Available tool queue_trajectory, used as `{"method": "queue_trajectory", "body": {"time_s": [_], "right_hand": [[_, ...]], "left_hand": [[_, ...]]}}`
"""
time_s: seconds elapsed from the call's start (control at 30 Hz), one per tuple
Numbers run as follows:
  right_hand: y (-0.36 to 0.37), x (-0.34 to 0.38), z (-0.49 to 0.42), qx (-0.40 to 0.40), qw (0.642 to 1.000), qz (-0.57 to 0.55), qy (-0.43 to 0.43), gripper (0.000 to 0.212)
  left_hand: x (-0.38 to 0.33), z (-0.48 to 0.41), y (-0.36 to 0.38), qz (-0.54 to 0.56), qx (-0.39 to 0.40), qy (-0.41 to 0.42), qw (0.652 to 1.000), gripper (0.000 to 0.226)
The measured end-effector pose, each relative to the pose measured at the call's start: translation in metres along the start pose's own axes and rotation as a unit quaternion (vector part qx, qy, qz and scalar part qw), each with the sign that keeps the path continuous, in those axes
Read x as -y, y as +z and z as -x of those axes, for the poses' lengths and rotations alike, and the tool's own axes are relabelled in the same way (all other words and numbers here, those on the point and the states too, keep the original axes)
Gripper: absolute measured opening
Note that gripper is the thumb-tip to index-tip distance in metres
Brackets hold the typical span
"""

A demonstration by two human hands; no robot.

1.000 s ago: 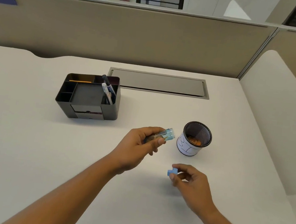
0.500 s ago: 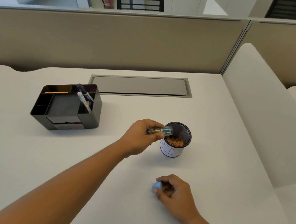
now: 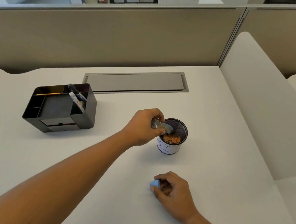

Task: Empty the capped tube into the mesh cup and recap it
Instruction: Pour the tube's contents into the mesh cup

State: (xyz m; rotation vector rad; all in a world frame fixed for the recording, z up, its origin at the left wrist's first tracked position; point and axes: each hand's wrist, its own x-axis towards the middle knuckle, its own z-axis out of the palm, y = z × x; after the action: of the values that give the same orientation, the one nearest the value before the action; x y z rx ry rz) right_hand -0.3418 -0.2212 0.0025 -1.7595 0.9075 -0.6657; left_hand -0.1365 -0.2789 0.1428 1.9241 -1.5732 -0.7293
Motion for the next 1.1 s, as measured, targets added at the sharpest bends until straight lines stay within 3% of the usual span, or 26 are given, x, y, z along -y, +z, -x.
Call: {"method": "queue_trajectory", "body": {"time_s": [0.73, 0.97, 1.1], "right_hand": [[-0.002, 0.007, 0.0, 0.007, 1.0, 0.006, 0.014, 0.02], [-0.005, 0.024, -0.007, -0.005, 0.988, -0.076, 0.137, 0.026], [0.004, 0.054, 0.004, -0.013, 0.977, -0.134, 0.162, 0.025]], "left_hand": [[-0.005, -0.005, 0.007, 0.017, 0.001, -0.004, 1.0, 0.028], [0.004, 0.03, -0.01, 0.089, -0.035, -0.024, 0.995, 0.027], [0.015, 0.076, -0.018, 0.146, -0.067, -0.036, 0.986, 0.029]]}}
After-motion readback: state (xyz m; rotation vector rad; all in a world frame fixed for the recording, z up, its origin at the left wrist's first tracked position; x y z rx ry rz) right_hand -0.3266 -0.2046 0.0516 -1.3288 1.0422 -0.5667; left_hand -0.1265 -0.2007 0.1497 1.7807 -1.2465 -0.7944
